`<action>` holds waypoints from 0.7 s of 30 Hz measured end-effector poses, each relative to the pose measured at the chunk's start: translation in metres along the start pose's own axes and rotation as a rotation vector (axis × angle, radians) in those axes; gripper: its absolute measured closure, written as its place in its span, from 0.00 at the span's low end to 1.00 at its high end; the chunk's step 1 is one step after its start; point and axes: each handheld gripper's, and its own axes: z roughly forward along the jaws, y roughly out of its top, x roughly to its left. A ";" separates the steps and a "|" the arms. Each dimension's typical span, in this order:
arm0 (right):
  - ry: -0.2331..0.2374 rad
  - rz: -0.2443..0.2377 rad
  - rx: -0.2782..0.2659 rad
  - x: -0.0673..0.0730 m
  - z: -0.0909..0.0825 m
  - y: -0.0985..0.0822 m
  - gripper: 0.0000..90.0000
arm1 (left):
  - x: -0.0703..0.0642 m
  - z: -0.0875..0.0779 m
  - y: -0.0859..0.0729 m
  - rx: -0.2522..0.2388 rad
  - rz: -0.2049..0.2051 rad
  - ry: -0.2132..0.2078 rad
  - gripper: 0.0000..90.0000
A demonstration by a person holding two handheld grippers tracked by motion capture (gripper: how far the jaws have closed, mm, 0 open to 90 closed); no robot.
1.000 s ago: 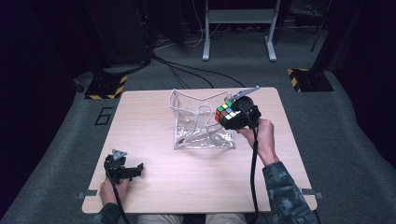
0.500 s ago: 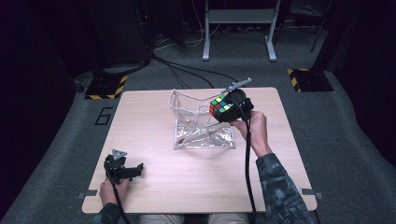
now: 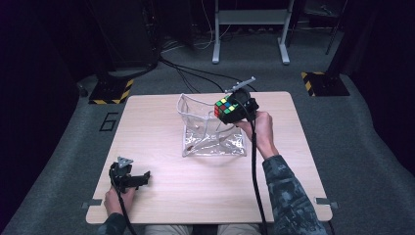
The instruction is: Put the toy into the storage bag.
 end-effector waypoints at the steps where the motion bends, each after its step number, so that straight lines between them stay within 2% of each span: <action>1: 0.001 -0.003 0.003 0.000 0.001 0.000 0.37 | 0.000 0.000 0.000 0.000 0.000 0.000 0.00; 8: -0.004 -0.007 0.013 -0.002 0.007 0.003 0.37 | 0.000 0.000 0.000 0.000 0.000 0.000 0.00; 21: -0.015 0.035 0.033 -0.009 0.025 0.002 0.37 | 0.000 0.000 0.000 0.001 -0.001 0.000 0.00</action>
